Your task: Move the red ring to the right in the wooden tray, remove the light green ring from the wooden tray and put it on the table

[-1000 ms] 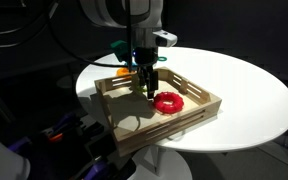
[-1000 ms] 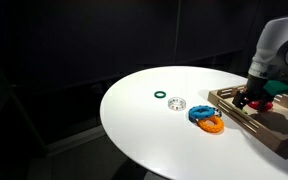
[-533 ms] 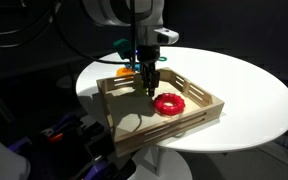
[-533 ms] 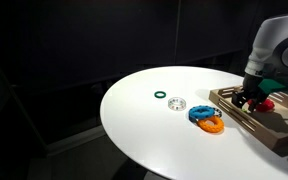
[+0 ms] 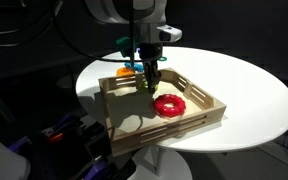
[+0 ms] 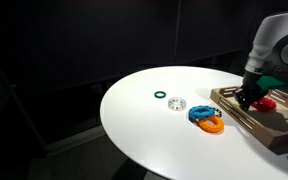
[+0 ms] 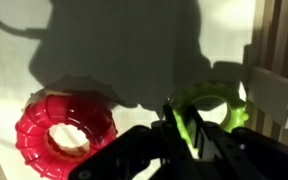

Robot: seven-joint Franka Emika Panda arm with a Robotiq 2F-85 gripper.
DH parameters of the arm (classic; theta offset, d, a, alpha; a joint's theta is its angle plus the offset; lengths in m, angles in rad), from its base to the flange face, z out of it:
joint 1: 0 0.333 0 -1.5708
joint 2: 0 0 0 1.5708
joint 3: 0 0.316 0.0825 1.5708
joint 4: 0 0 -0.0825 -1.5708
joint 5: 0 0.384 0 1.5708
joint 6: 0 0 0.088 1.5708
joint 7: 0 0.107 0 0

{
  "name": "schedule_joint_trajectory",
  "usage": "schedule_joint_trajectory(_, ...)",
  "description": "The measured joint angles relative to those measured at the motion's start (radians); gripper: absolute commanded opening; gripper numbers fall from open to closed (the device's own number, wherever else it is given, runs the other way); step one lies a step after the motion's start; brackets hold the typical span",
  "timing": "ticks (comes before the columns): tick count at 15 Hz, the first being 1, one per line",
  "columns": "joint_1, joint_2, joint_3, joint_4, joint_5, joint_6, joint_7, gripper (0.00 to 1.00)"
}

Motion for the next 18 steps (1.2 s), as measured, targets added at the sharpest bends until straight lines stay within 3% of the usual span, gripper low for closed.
schedule_joint_trajectory(9, -0.001, -0.106, -0.013, 0.001, -0.008, -0.103, 0.045, 0.06)
schedule_joint_trajectory(18, -0.018, -0.153, 0.027, 0.074, -0.008, -0.177, 0.063, 0.06)
